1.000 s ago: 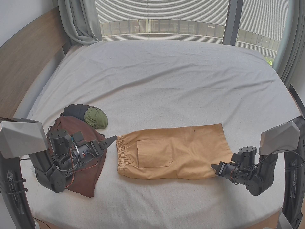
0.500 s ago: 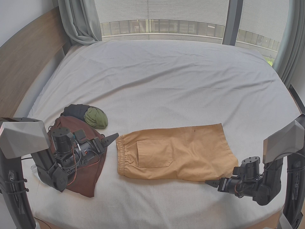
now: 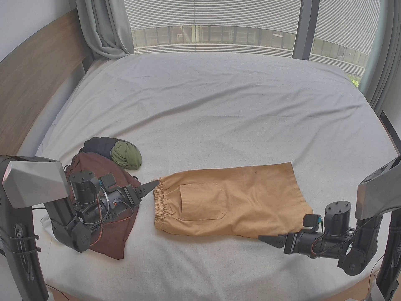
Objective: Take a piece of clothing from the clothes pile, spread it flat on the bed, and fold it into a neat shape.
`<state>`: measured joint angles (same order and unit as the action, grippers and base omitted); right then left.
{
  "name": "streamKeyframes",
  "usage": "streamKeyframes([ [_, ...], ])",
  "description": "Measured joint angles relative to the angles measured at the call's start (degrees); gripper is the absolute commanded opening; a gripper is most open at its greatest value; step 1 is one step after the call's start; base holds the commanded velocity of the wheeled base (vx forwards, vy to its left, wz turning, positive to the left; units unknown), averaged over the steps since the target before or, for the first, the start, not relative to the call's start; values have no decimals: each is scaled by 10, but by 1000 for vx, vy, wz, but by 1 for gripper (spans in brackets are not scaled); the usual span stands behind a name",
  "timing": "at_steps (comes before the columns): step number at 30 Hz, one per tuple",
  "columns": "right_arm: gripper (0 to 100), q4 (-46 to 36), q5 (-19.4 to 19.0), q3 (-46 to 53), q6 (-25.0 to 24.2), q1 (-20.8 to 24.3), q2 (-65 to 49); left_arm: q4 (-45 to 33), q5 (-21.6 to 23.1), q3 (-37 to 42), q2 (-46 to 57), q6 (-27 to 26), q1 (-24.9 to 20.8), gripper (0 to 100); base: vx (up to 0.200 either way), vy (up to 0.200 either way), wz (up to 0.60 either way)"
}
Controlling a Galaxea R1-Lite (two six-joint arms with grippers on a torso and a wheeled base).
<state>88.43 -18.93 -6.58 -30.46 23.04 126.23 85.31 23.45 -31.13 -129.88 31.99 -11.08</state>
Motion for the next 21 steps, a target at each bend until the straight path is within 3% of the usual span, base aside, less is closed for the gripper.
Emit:
streamKeyframes([
  [21,100,-2,-33,-60,-10,-35,-32,36,-1,-33,-105,23,-15,100,0,0,0],
])
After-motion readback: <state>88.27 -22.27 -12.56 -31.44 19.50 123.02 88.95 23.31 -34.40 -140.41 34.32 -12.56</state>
